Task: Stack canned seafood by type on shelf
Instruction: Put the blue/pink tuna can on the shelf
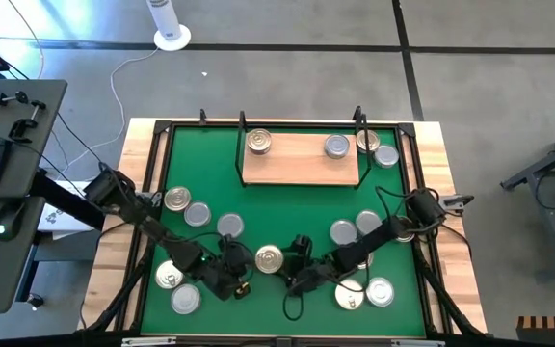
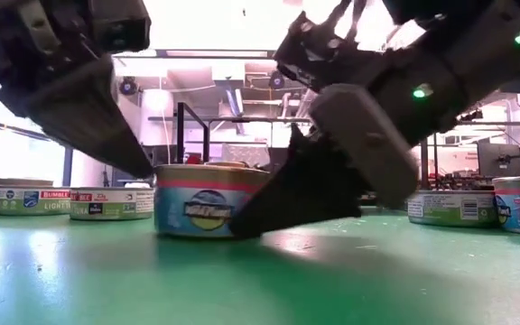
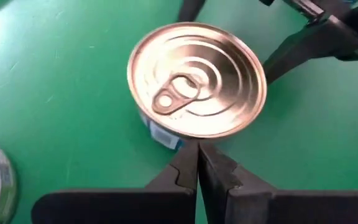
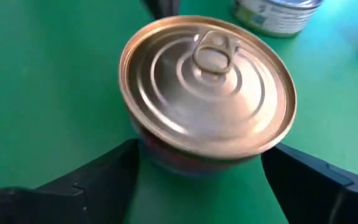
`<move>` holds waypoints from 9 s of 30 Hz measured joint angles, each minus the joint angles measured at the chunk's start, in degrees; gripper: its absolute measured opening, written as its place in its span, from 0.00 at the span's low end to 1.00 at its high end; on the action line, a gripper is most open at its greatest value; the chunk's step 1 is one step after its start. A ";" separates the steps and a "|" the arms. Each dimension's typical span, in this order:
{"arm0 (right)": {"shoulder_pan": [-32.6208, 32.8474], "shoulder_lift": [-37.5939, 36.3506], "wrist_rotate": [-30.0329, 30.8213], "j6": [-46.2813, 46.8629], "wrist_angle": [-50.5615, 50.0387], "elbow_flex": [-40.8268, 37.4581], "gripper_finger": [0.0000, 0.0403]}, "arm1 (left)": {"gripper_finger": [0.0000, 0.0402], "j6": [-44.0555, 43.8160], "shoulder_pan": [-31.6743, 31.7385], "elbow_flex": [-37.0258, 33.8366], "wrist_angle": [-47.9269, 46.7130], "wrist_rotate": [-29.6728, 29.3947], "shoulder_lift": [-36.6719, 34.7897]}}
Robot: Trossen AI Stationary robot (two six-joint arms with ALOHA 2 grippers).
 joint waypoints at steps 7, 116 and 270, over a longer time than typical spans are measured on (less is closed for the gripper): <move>0.32 -2.64 -0.11 2.71 -6.00 -0.04 0.76 | 0.00 -3.11 -0.62 -0.01 -3.48 -0.37 -0.40; -0.21 -8.46 -9.22 1.40 0.59 -8.03 0.98 | 0.00 4.47 -0.41 -0.12 5.37 -2.85 1.87; -9.87 -5.94 -27.38 -4.53 12.09 -8.35 0.75 | 0.00 -5.16 -3.59 -0.86 -9.30 -11.37 0.96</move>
